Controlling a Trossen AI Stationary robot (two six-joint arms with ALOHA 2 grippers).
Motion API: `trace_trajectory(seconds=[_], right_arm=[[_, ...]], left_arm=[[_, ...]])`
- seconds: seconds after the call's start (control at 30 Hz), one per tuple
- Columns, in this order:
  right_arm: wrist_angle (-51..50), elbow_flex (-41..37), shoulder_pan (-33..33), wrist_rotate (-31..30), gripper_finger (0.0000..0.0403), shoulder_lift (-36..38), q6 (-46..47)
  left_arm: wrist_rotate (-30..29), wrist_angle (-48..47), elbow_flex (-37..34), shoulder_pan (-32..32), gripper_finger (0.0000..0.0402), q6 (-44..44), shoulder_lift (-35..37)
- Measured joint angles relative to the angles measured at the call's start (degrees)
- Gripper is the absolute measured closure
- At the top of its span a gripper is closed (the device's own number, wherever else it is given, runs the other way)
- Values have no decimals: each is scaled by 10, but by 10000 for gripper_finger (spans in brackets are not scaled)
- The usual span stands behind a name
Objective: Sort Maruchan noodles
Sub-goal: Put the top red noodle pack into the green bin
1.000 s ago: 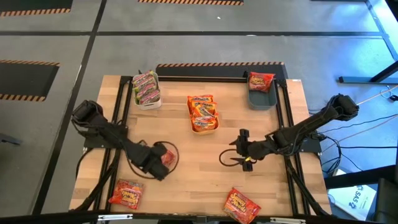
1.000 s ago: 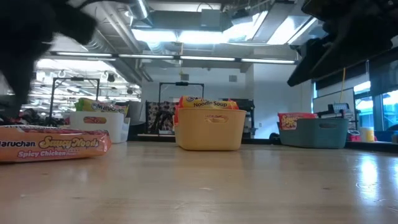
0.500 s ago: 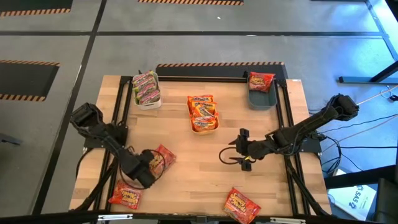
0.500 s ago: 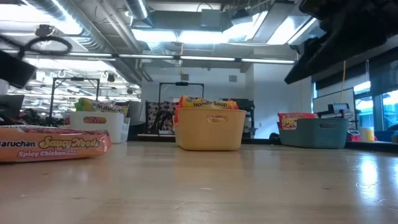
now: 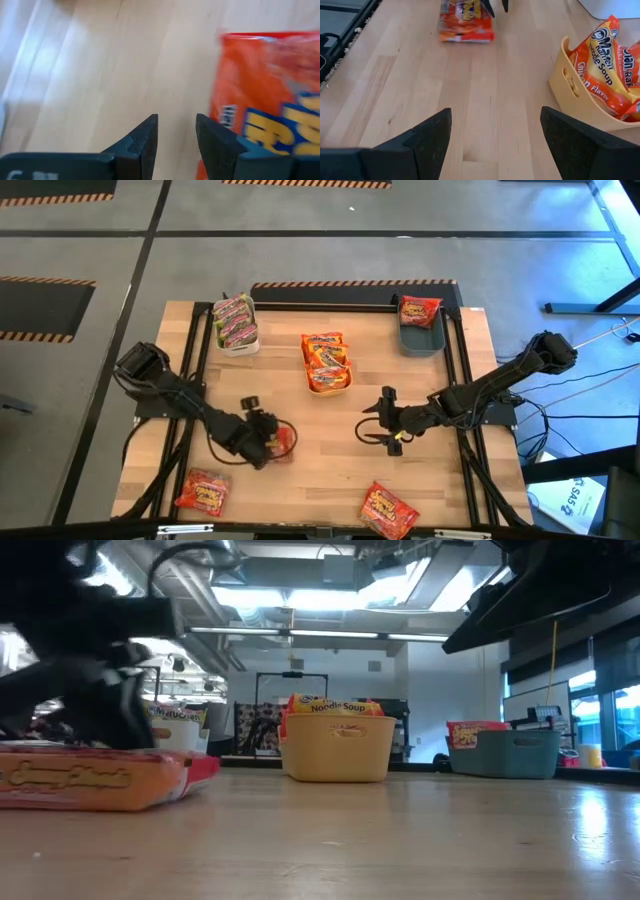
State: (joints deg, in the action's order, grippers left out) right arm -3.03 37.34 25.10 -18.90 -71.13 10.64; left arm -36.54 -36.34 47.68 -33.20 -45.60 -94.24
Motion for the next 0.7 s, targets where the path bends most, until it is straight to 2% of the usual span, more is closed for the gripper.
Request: trace_trajectory(seconds=[0.17,0.33,0.5,0.6,0.7], right_arm=[[0,0,0,0,114,0,-1],[0,0,0,0,113,0,-1],[47,1,0,-24,114,-9,-5],[91,1,0,-18,113,-29,-6],[131,0,0,8,113,-60,-8]], left_arm=[[25,145,0,36,274,110,0],[52,271,0,57,274,176,-1],[151,363,1,62,274,179,-23],[192,348,11,50,274,167,-25],[223,218,40,25,274,54,-4]])
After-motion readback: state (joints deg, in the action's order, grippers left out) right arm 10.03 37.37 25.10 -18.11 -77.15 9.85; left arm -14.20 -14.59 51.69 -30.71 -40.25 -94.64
